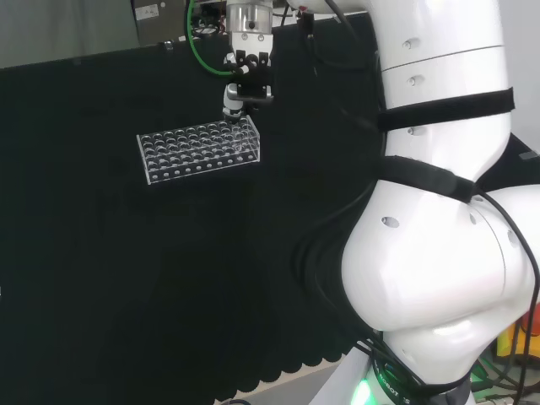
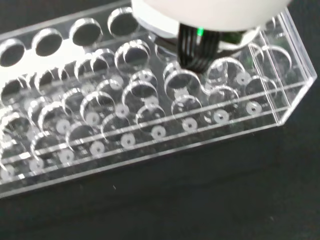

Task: Pick up the test tube.

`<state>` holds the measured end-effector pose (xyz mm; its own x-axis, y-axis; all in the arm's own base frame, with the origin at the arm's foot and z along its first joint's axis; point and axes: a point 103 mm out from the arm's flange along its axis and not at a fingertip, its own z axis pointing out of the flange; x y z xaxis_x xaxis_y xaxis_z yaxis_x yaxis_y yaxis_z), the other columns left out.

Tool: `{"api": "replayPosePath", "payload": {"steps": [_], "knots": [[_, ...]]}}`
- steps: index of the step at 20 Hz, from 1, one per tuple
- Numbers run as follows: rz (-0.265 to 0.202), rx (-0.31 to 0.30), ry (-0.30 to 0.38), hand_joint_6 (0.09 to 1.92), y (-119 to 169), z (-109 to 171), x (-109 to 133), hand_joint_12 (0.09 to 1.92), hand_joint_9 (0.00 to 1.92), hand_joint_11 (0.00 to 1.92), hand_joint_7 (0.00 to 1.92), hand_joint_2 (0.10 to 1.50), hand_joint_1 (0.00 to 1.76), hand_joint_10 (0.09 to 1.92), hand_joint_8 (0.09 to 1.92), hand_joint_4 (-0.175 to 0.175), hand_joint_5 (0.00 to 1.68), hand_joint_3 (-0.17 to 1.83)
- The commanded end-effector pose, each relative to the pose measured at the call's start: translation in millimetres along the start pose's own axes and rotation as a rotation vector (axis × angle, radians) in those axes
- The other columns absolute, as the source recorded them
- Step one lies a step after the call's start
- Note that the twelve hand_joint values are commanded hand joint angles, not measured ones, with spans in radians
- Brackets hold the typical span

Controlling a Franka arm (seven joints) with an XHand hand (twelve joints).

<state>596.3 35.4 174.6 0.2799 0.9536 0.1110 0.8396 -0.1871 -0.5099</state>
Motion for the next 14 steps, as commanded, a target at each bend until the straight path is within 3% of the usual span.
{"api": "replayPosePath", "payload": {"steps": [1,6,14], "knots": [[0.022,-0.044,0.056,0.72,-5.4,-10.7,-1.7,1.13,1.27,1.01,1.32,0.59,1.43,0.57,0.86,-0.175,1.23,0.74],[0.034,-0.047,0.087,0.71,-11.3,-18.0,-7.4,1.12,1.28,1.03,1.33,0.58,1.43,0.57,0.85,-0.175,1.25,0.76],[0.044,-0.052,0.196,0.7,-25.4,-38.2,-13.6,1.12,1.29,1.03,1.34,0.57,1.43,0.57,0.83,-0.175,1.25,0.77]]}}
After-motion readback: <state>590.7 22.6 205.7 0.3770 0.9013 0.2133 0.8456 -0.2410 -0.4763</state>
